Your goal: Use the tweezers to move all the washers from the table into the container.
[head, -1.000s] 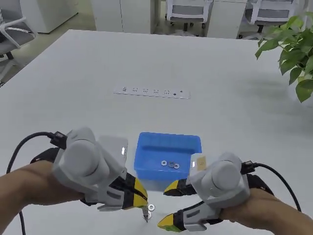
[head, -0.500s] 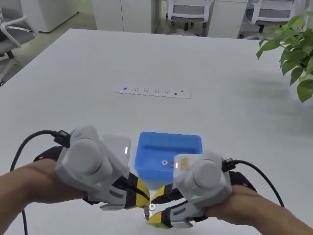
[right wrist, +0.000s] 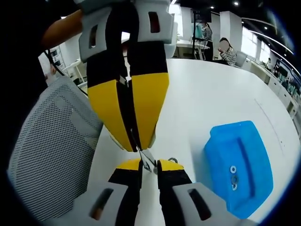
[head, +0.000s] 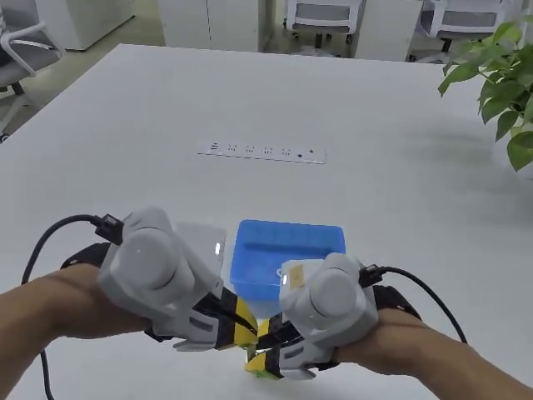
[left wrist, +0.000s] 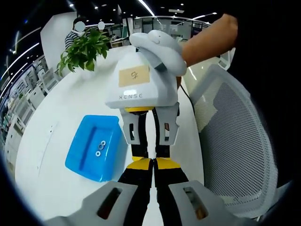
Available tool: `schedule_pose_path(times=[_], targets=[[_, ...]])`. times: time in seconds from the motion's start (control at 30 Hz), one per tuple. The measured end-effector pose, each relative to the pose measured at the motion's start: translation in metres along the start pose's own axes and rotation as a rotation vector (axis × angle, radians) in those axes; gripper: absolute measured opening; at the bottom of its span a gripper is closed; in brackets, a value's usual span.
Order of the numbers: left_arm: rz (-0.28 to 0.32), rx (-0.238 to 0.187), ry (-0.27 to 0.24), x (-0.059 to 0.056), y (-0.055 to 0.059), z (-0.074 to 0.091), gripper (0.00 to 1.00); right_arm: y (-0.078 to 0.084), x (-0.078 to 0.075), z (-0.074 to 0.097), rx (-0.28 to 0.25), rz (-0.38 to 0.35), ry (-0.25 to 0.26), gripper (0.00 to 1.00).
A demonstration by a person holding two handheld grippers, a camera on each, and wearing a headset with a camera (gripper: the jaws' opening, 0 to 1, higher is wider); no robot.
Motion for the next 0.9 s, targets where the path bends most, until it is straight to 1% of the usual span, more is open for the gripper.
schedule_pose_path(times=[0.23, 0.4, 0.9], targets=[[0.001, 0.002, -0.003, 0.0016, -0.0002, -0.0004, 0.05, -0.0009, -0.0003, -0.0001, 0.004, 0.0, 0.004, 0.11], [0.001, 0.001, -0.007, 0.0032, 0.0, -0.0004, 0.05, -0.0013, 0.0, 0.0, -0.003, 0.052, 0.018, 0.09], [-0.014, -0.004, -0.017, 0.0015, 0.0014, -0.0022, 0.06, -0.0014, 0.0009, -0.0002, -0.003, 0.079, 0.023, 0.07]])
Point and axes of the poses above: the centre of the closed fingertips' face, and the gripper's own axes: z roughly backward along the fingers, x roughly to its left, y roughly out of its underside, the point moved 1 cm from there along z, roughly backward along the fingers, and after that the axes turned 2 degrees about -z, right-handed, at the moved point
